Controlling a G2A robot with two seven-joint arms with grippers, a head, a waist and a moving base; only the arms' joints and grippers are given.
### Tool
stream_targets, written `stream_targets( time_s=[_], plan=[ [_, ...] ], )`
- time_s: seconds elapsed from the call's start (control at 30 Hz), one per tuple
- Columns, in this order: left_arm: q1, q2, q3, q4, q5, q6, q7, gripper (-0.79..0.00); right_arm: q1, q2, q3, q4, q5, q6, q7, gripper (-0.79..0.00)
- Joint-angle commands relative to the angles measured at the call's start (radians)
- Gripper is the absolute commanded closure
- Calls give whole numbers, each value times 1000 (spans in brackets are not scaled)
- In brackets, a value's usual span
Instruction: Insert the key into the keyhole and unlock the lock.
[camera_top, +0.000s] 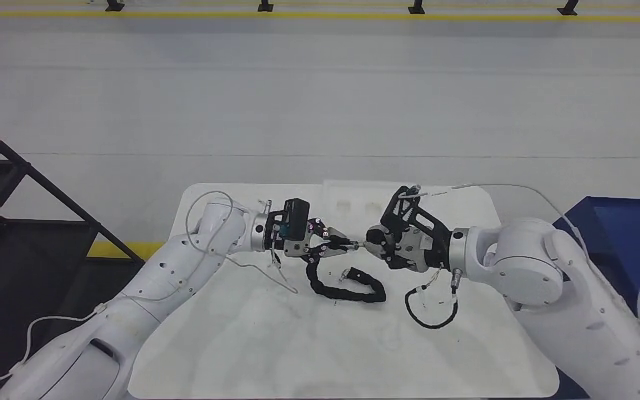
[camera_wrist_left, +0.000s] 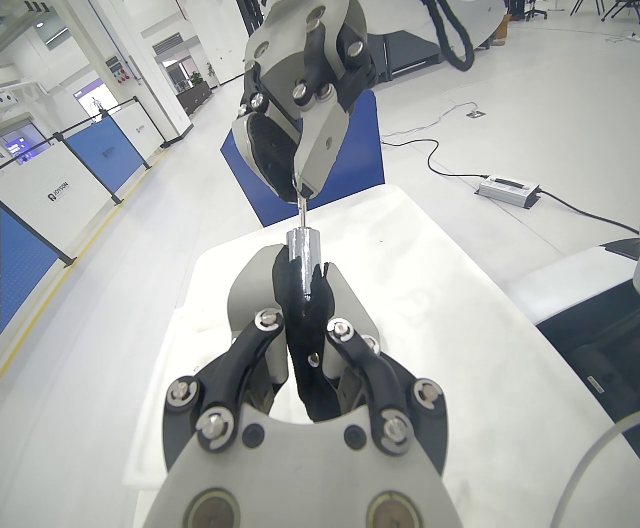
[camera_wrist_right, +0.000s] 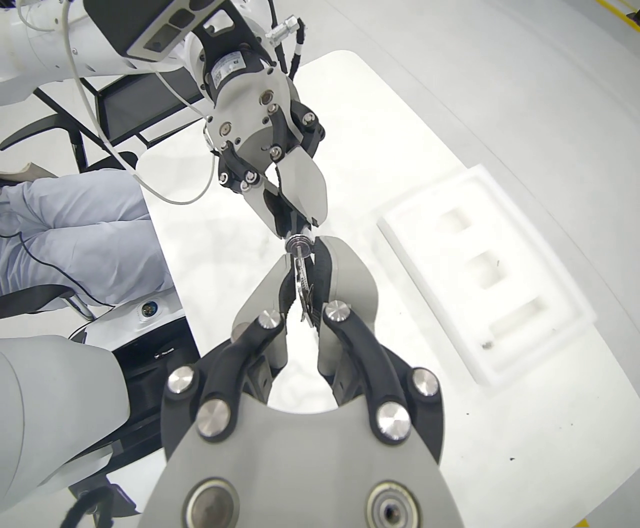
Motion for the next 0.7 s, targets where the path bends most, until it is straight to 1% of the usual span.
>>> stream_targets(
  time_s=[0.0,0.4,0.5,0.57,0.67],
  plan=[
    [-1,-1,5,9,18,2,-5,0,1,0,4,6,4,1,3,-785],
    [-1,-19,62,134,111,46,-20,0,-20,7,50,8,36,-22,-3,-785],
    [-8,-24,86,170,166,58,-30,0,-26,8,57,6,33,-39,-13,-785],
    [-19,-28,102,195,216,84,-55,0,-30,8,60,6,32,-47,-18,-785],
    [-26,-36,119,226,243,115,-62,0,-37,9,64,10,39,-55,-28,-785]
  ],
)
